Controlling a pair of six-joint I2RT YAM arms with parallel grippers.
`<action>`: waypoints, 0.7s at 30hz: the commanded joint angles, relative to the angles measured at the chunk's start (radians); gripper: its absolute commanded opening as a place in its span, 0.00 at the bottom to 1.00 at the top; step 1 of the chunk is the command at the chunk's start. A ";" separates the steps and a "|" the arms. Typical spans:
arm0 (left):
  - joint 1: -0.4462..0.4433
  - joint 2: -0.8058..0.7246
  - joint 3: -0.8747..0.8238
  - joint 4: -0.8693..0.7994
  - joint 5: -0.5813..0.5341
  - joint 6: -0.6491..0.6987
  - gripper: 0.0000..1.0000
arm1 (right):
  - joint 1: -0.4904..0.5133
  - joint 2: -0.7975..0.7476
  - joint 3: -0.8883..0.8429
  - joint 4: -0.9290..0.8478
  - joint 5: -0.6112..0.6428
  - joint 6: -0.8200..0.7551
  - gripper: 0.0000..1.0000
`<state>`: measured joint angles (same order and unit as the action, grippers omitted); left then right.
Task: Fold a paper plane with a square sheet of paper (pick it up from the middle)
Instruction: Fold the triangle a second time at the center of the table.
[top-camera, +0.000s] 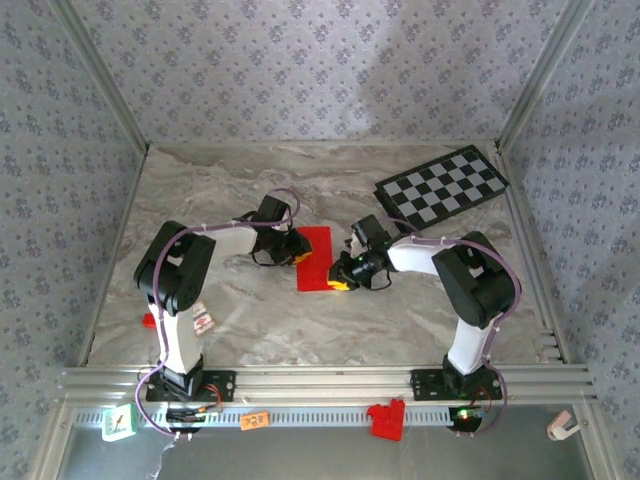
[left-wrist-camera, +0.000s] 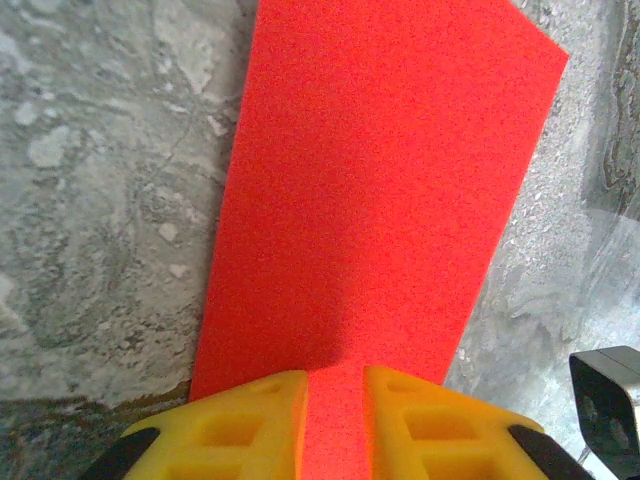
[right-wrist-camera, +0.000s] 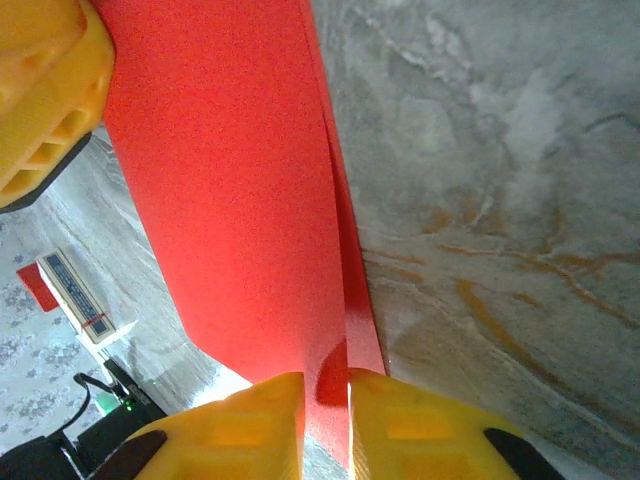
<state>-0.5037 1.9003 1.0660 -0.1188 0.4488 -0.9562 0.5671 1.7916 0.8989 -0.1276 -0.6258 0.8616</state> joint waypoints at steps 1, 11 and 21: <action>0.011 0.015 -0.020 -0.038 -0.027 -0.007 0.23 | -0.008 -0.039 -0.012 0.013 -0.017 0.036 0.16; 0.012 -0.082 -0.042 0.144 0.059 0.002 0.39 | -0.025 -0.066 -0.016 -0.038 0.005 0.024 0.04; 0.030 -0.035 -0.019 0.122 0.043 0.021 0.35 | -0.033 -0.077 -0.003 -0.097 0.000 -0.009 0.02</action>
<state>-0.4820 1.8408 1.0317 0.0021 0.4824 -0.9485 0.5407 1.7477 0.8925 -0.1761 -0.6250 0.8745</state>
